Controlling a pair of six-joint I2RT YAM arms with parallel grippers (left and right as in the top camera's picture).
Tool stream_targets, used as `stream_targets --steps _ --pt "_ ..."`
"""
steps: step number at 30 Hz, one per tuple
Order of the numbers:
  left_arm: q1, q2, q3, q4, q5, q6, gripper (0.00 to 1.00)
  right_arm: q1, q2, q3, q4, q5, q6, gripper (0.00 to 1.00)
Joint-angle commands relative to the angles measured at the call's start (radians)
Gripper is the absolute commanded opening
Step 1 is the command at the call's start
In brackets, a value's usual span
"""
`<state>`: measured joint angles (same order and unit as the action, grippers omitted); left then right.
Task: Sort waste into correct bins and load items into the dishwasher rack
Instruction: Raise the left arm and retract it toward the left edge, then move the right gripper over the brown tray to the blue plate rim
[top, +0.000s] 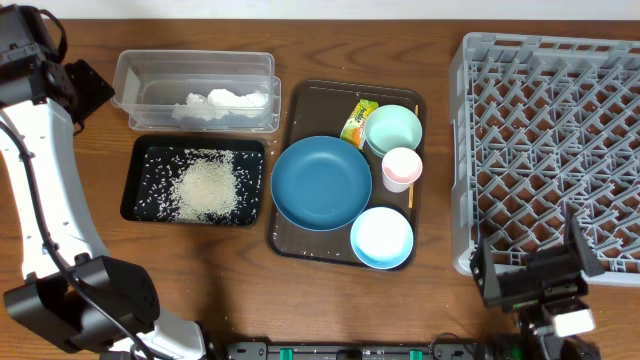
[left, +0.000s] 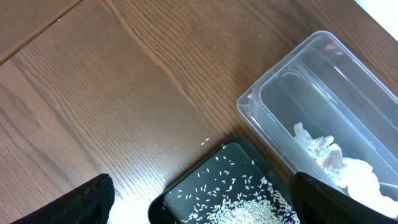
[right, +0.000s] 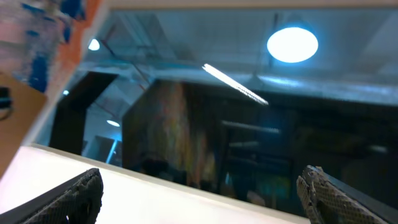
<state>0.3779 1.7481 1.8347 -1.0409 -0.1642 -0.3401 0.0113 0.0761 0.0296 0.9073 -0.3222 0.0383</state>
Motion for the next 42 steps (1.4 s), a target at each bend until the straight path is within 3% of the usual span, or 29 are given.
stream_targets --steps 1,7,11,16,20,25,27,30,36,42 --pt "0.003 -0.003 0.003 -0.003 -0.012 -0.002 0.92 0.009 0.115 0.100 -0.002 0.064 0.012 0.99" --pt "0.003 -0.003 0.003 -0.003 -0.012 -0.002 0.92 0.009 0.491 0.385 -0.007 -0.058 0.005 0.99" --pt "0.003 -0.003 0.003 -0.003 -0.012 -0.002 0.92 0.008 0.786 0.639 -0.086 -0.365 0.006 0.99" --pt "0.003 -0.003 0.003 -0.003 -0.012 -0.002 0.92 0.012 1.037 0.756 -0.087 -0.731 0.055 0.99" --pt "0.003 -0.003 0.003 -0.003 -0.012 -0.002 0.92 0.064 1.189 0.761 0.018 -0.748 0.195 0.99" --pt "0.003 -0.003 0.003 -0.003 -0.012 -0.002 0.92 0.149 1.256 0.765 0.024 -0.646 0.195 0.99" --pt "0.003 -0.003 0.003 -0.003 -0.012 -0.002 0.92 0.184 1.256 0.786 -0.056 -0.534 0.201 0.99" --pt "0.003 -0.003 0.003 -0.003 -0.012 -0.002 0.92 0.235 1.260 0.887 -0.320 -0.381 0.169 0.99" --pt "0.003 -0.003 0.003 -0.003 -0.012 -0.002 0.92 0.428 1.360 1.318 -1.124 -0.019 -0.140 0.99" --pt "0.003 -0.003 0.003 -0.003 -0.012 -0.002 0.92 0.620 1.536 1.610 -1.532 0.291 -0.211 0.99"
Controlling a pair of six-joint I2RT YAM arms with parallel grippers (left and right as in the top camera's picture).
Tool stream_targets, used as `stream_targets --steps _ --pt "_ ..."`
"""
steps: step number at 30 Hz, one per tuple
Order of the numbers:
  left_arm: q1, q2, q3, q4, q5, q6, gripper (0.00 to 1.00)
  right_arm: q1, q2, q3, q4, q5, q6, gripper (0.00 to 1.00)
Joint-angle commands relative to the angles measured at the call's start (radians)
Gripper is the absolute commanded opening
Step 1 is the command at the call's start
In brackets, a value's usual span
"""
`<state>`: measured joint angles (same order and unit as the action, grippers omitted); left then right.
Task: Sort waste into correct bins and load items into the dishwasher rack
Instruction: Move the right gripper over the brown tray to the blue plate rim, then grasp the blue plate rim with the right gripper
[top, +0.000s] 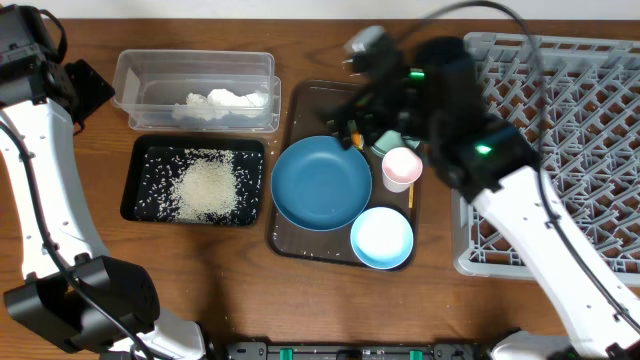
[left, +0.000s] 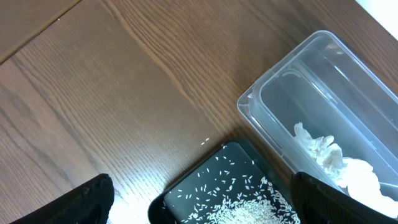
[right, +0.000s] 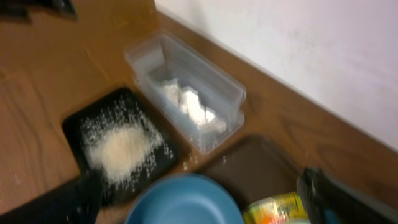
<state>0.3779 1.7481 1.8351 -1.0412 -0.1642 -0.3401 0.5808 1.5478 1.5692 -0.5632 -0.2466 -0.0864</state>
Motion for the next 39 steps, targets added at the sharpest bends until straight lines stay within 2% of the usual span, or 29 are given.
stream_targets --steps 1,7,13,18,23,28,39 --pt "0.003 -0.003 0.003 -0.002 -0.012 -0.002 0.92 0.069 0.092 0.089 -0.093 0.220 -0.088 0.99" --pt "0.003 -0.003 0.003 -0.002 -0.012 -0.002 0.92 0.138 0.227 0.099 -0.148 0.179 -0.086 0.99" --pt "0.003 -0.003 0.003 -0.002 -0.012 -0.002 0.92 0.195 0.349 0.099 -0.181 0.010 -0.086 0.99" --pt "0.003 -0.003 0.003 -0.002 -0.012 -0.002 0.92 0.241 0.452 0.099 -0.155 -0.050 -0.086 0.99" --pt "0.003 -0.003 0.003 -0.002 -0.012 -0.002 0.92 0.290 0.529 0.099 -0.142 -0.022 -0.085 0.99" --pt "0.003 -0.003 0.003 -0.002 -0.012 -0.002 0.92 0.328 0.533 0.099 -0.143 0.090 -0.037 0.99" --pt "0.003 -0.003 0.003 -0.002 -0.012 -0.002 0.92 0.365 0.571 0.098 -0.193 0.179 -0.007 0.99"
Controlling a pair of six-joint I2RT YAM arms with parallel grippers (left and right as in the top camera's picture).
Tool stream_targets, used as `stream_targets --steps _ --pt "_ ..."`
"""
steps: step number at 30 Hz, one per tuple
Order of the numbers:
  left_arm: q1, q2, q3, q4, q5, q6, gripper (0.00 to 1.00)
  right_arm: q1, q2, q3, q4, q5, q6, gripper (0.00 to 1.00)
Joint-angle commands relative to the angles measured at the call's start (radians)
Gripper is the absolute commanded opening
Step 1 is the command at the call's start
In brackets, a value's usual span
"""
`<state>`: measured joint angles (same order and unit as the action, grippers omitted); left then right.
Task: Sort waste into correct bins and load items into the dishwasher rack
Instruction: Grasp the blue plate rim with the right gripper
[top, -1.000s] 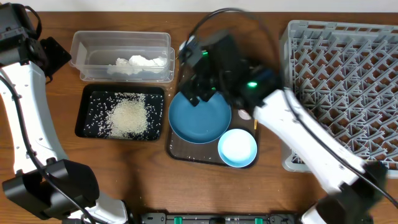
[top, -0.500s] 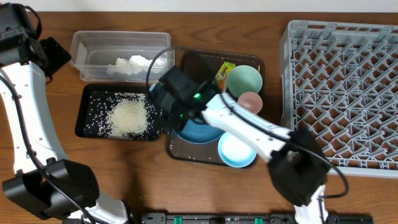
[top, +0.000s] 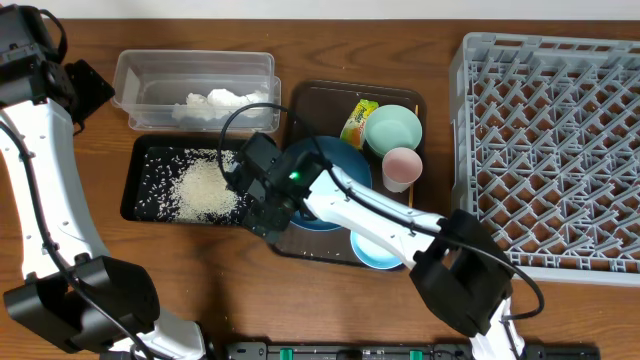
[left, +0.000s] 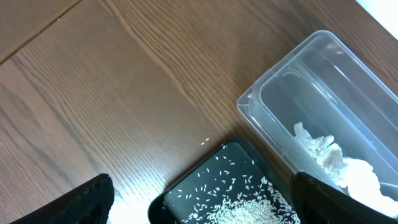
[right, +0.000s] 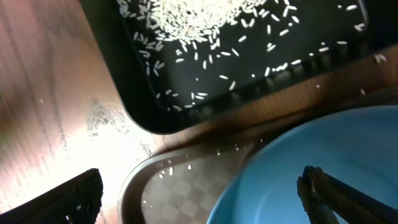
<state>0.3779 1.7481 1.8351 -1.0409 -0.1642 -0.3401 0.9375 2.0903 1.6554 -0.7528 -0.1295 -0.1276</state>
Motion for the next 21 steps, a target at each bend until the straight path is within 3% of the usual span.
stream_targets --steps 1,5,15,21 --pt "0.003 -0.003 0.003 -0.003 -0.012 -0.002 0.92 0.008 0.035 0.012 0.000 0.072 0.038 0.99" --pt "0.003 -0.003 0.003 -0.003 -0.012 -0.002 0.92 0.008 0.037 0.012 -0.010 0.074 0.055 0.99" --pt "0.003 -0.003 0.003 -0.003 -0.012 -0.002 0.93 0.008 0.037 0.011 -0.108 0.074 0.115 0.67" --pt "0.003 -0.003 0.003 -0.003 -0.012 -0.002 0.92 0.008 0.037 0.002 -0.134 0.073 0.151 0.58"
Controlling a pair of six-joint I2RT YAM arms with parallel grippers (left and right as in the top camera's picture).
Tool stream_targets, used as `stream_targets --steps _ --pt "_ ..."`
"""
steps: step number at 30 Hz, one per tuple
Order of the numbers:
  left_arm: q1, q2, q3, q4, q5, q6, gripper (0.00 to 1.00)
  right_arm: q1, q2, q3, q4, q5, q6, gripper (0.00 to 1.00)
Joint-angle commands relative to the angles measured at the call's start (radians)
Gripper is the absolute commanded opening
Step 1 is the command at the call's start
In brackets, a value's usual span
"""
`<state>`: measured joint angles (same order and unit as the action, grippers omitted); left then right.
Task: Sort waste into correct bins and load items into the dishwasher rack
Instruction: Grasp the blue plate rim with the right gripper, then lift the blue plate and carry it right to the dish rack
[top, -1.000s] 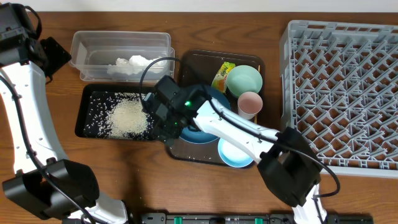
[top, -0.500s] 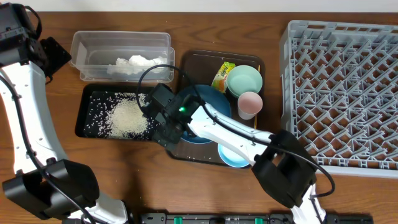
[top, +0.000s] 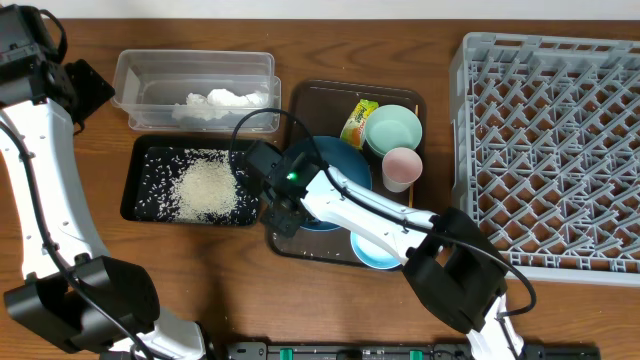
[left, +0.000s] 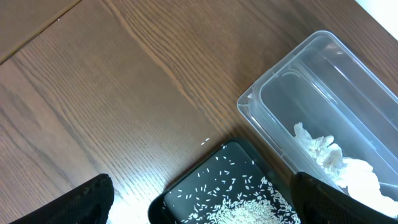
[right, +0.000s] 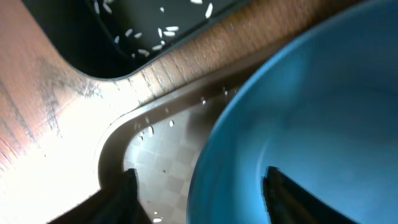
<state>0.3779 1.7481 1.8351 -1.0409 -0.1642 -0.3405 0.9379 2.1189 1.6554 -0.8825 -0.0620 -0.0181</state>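
A large blue plate (top: 345, 160) lies on the brown tray (top: 310, 100). My right gripper (top: 283, 212) is low at the plate's left rim. In the right wrist view the gripper (right: 199, 193) is open and straddles the rim of the blue plate (right: 298, 112). One finger (right: 118, 199) is over the brown tray (right: 155, 162), the other (right: 292, 193) over the plate. My left gripper (top: 85, 90) hangs at the far left, and the left wrist view shows it (left: 202, 186) open and empty.
The tray also holds a green bowl (top: 393, 128), a pink cup (top: 402, 167), a light blue bowl (top: 385, 245) and a yellow-green packet (top: 358, 122). A black tray of rice (top: 195, 180) and a clear bin (top: 195, 90) with white tissue lie left. The grey rack (top: 550, 150) stands right.
My right gripper has come lower and closer to the blue plate's left rim, and its fingers stand nearer together around that rim. The left arm has not moved.
My right arm first rested by the rack's front edge, its camera facing the ceiling. It was then above the back of the brown tray, then over the gap between the rice tray and the blue plate. Now it straddles the plate's rim.
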Motion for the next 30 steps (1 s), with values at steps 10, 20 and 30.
stream_targets --steps 10,20,30 --pt "0.003 -0.003 0.003 -0.003 -0.012 -0.002 0.92 0.026 0.008 -0.031 0.041 0.013 0.048 0.47" --pt "0.003 -0.003 0.003 -0.003 -0.012 -0.002 0.93 0.025 0.008 -0.026 0.061 0.011 0.048 0.24" --pt "0.003 -0.003 0.003 -0.003 -0.012 -0.002 0.92 0.024 0.006 0.029 0.044 0.005 0.048 0.02"
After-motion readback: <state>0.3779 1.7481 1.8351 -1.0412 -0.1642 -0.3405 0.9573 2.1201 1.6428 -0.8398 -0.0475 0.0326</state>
